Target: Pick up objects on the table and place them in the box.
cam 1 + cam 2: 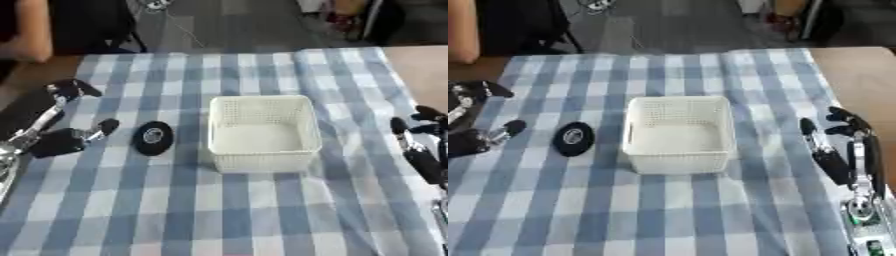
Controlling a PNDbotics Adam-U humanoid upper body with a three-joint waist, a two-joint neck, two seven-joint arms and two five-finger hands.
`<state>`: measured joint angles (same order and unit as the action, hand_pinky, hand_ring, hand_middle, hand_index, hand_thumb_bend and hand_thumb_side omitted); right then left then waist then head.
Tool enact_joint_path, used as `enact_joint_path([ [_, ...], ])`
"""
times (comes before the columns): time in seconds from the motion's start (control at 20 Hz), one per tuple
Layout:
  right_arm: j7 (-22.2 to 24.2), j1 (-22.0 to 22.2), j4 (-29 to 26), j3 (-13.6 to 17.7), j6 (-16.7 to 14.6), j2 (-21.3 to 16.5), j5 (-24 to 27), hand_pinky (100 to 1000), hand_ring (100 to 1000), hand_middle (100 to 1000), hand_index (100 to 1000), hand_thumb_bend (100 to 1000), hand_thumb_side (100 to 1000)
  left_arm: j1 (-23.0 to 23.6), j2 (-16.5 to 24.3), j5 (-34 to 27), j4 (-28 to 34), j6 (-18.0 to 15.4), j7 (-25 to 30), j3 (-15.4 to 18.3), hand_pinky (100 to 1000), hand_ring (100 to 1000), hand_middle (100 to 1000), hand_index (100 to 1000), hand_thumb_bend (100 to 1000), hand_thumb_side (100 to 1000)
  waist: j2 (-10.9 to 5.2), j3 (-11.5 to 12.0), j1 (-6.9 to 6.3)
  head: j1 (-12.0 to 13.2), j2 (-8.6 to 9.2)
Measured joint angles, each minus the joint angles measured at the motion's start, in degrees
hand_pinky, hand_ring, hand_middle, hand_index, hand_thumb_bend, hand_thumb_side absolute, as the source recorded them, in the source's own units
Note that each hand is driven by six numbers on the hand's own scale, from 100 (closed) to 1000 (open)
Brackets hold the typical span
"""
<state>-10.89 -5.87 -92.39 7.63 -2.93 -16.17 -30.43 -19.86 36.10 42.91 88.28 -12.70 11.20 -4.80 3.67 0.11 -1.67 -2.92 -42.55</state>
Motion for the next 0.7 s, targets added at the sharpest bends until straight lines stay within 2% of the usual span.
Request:
enact_joint_path([
  [0.15, 0.09, 0.0, 0.11, -0.15, -0.08, 0.0, 0.0, 773, 610, 688, 834, 590, 798, -2.24, 0.07, 0.45, -2.85, -0.98, 1.15, -1.23, 752, 814, 794, 820, 1000, 964, -0.01, -0.02, 0.0, 0.06, -0.01],
  [0.2, 0.11, 0.0, 0.15, -0.23, -0.11, 0.0, 0.0, 773, 610, 688, 834, 591, 798, -2.89, 0.06, 0.71, -3.66, -1.21, 1.37, -1.53, 788, 853, 825, 785, 1000, 970, -0.02, -0.02, 0.0, 0.06, -0.01],
  [0.4, 0.12, 0.0, 0.32, -0.25, -0.12, 0.0, 0.0, 773, 610, 688, 834, 591, 798, -4.92, -0.29, 1.72, -6.54, -2.04, 1.85, -2.42, 830, 901, 870, 740, 1000, 980, -0.19, 0.0, 0.02, 0.06, -0.01],
  [0.7, 0.22, 0.0, 0.35, -0.26, -0.2, 0.0, 0.0, 774, 610, 689, 834, 591, 798, -7.94, -2.27, 3.4, -11.11, -2.98, 2.07, -3.33, 854, 917, 891, 676, 1000, 975, -0.3, 0.03, 0.18, 0.06, -0.01],
])
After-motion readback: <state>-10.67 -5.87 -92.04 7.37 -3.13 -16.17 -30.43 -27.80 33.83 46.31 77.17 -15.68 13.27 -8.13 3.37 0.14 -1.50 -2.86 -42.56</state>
